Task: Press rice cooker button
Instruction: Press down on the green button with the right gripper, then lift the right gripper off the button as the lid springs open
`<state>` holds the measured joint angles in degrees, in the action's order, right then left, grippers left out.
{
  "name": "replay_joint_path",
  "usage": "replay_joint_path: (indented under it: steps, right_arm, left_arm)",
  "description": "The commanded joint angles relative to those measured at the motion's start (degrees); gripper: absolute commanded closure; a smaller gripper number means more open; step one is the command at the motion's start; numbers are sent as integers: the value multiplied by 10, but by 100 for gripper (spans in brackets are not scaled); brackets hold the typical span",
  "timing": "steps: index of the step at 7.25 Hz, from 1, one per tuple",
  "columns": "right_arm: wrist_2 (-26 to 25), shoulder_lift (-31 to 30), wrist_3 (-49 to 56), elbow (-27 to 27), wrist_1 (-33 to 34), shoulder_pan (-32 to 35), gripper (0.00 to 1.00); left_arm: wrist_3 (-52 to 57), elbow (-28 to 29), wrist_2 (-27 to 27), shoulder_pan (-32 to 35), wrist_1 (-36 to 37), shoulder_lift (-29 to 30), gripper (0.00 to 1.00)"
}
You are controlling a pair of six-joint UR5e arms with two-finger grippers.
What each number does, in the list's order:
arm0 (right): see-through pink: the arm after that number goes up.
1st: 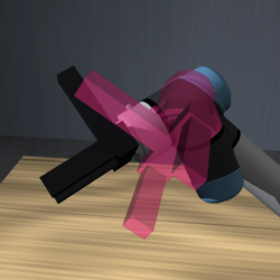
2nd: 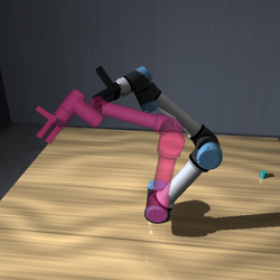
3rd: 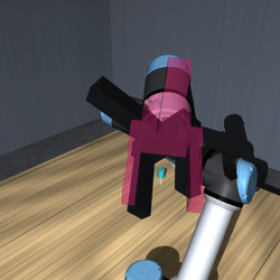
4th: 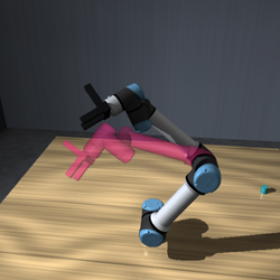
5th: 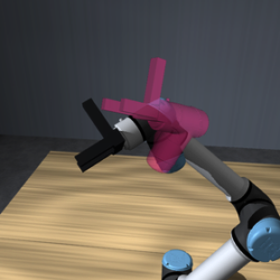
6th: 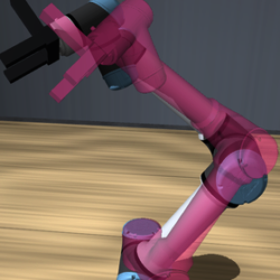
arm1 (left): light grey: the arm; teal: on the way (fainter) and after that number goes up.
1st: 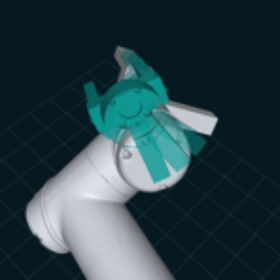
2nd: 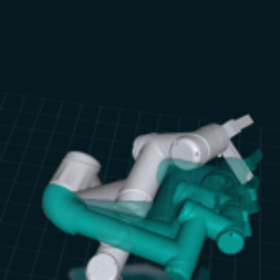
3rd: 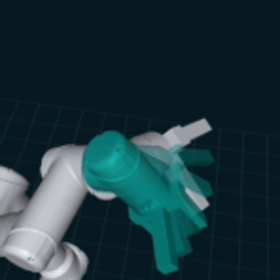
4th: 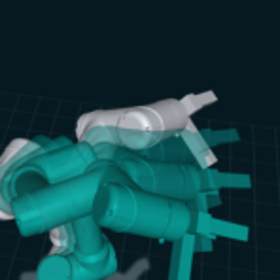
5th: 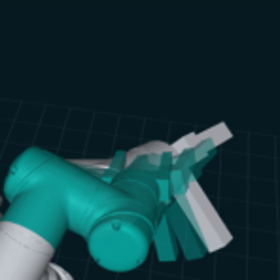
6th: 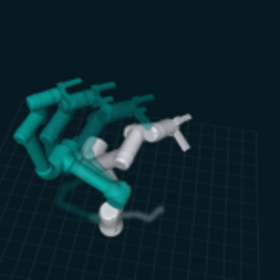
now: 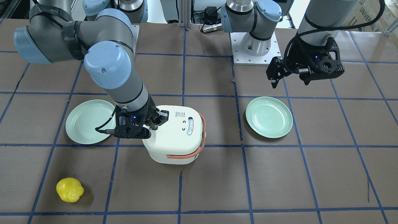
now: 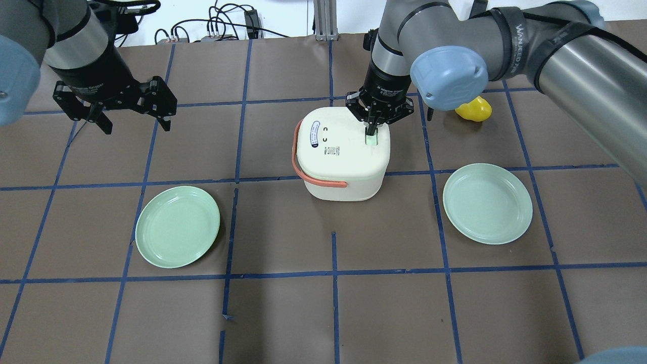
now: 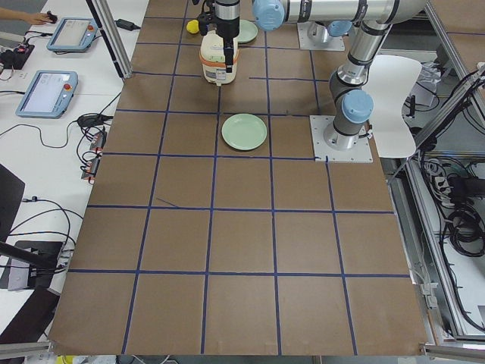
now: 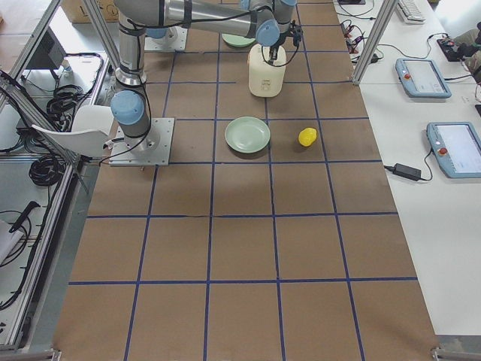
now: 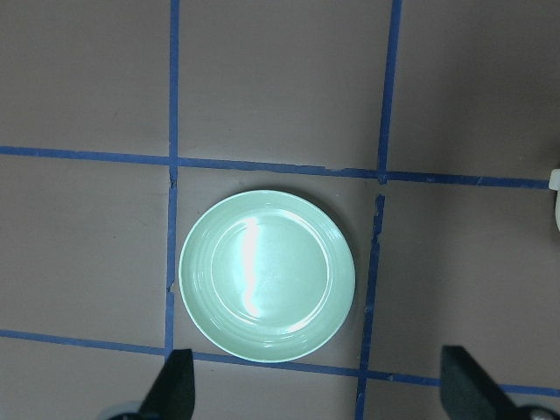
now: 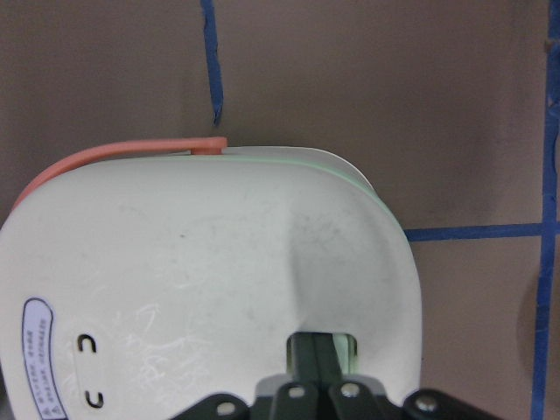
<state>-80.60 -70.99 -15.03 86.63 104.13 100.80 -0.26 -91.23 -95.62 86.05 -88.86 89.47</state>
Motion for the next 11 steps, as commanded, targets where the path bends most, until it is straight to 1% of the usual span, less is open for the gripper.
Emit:
replay_joint_path:
  steps: [1,3,4,5,6,7,8,9,10,11]
  right_arm:
    - [-4,-13,0,-5,-3,0,89]
    - [-5,-28,-7,-7,-10,2,88]
    - [-5,-42,-11,-8,-24,2,86]
    - [-10,-62,-11,-36,-76,-2,84]
    - [-20,-66,0,-77,-113,-9,68]
    - [-69,-67,22,-109,-117,-17,41]
    - [-91,-76,59,-112,-130,-33,18]
    - [-105,-95,94,-110,-168,-59,3]
    - [-103,-115,123,-110,-217,-91,1]
    - [-105,-133,167,-104,-231,-124,0]
  left_arm:
    - [0,0,-1,0,0,0,0]
    - [0,0,-1,0,0,0,0]
    - [0,0,0,0,-1,0,0]
    - [0,0,-1,0,0,0,0]
    - [0,0,-1,0,0,0,0]
    - [0,0,0,0,0,0,0]
    - [0,0,-1,0,0,0,0]
    - [0,0,-1,0,0,0,0]
    - [0,0,-1,0,0,0,0]
    - [0,0,0,0,0,0,0]
